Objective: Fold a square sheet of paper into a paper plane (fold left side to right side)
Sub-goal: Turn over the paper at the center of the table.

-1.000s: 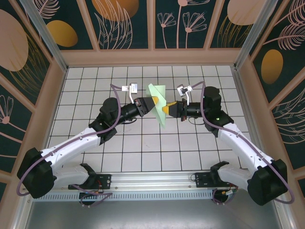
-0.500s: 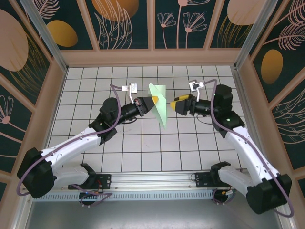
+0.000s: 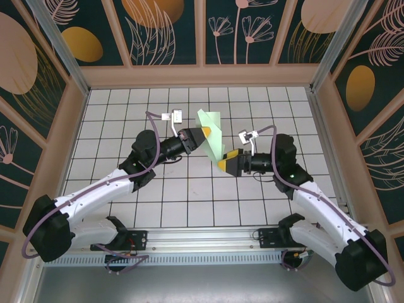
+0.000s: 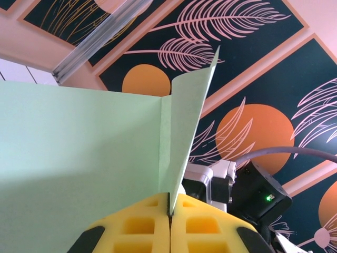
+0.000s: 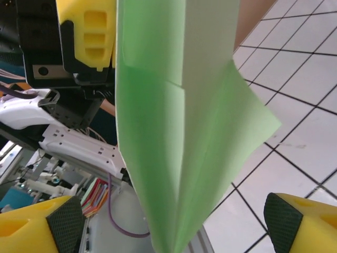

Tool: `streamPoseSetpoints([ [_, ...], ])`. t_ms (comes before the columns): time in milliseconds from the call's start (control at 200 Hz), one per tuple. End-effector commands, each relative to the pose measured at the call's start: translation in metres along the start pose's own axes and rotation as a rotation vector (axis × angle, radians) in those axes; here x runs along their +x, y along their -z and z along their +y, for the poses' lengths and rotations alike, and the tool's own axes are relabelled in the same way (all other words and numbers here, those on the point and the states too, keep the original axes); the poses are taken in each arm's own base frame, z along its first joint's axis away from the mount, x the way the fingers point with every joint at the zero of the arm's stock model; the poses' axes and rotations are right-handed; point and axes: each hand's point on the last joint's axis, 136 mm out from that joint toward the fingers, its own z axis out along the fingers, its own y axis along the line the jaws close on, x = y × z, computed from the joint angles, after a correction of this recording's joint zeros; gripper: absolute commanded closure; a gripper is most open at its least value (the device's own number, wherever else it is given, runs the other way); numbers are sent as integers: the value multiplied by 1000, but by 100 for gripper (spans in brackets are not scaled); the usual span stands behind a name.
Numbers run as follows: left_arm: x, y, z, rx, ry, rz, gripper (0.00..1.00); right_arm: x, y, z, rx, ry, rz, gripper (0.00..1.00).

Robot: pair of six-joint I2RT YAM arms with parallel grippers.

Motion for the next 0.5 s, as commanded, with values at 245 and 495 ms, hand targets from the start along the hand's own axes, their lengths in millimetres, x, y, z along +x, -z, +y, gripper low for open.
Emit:
streamPoseSetpoints([
  [245,-2,0,-13,71,19,-20,92,-9,-9,23,-105,51,-8,37],
  [495,1,0,-10,63,23,-16,91,-10,-9,18,-67,61,-7,67],
])
